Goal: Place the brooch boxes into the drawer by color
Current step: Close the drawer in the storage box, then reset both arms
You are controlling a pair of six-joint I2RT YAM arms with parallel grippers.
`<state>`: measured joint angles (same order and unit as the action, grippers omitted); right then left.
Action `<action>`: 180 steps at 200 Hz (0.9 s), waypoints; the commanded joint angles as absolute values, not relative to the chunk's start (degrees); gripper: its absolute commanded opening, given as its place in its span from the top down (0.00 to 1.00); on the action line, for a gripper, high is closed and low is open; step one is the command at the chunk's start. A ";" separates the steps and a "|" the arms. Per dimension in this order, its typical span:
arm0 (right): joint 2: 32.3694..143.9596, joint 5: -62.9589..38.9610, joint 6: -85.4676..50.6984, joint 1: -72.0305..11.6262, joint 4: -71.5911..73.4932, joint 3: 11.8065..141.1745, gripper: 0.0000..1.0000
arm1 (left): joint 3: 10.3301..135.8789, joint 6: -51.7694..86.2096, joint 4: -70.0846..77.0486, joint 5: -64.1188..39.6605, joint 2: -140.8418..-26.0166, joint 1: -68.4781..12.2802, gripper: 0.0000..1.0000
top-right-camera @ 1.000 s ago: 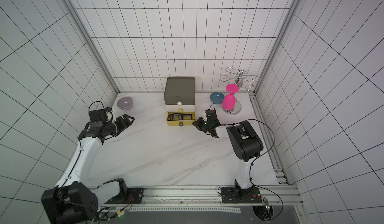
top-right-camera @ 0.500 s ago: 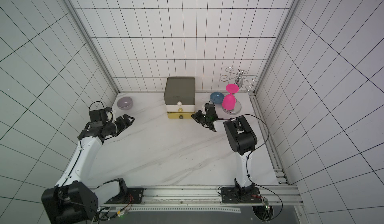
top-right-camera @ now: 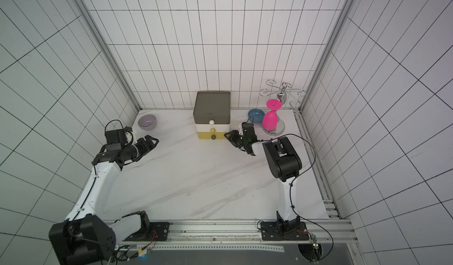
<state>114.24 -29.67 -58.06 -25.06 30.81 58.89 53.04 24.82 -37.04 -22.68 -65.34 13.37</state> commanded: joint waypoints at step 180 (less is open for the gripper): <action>46.37 17.48 -2.95 -8.18 14.50 25.06 0.01 | 23.97 9.64 30.75 9.84 -71.88 3.43 0.02</action>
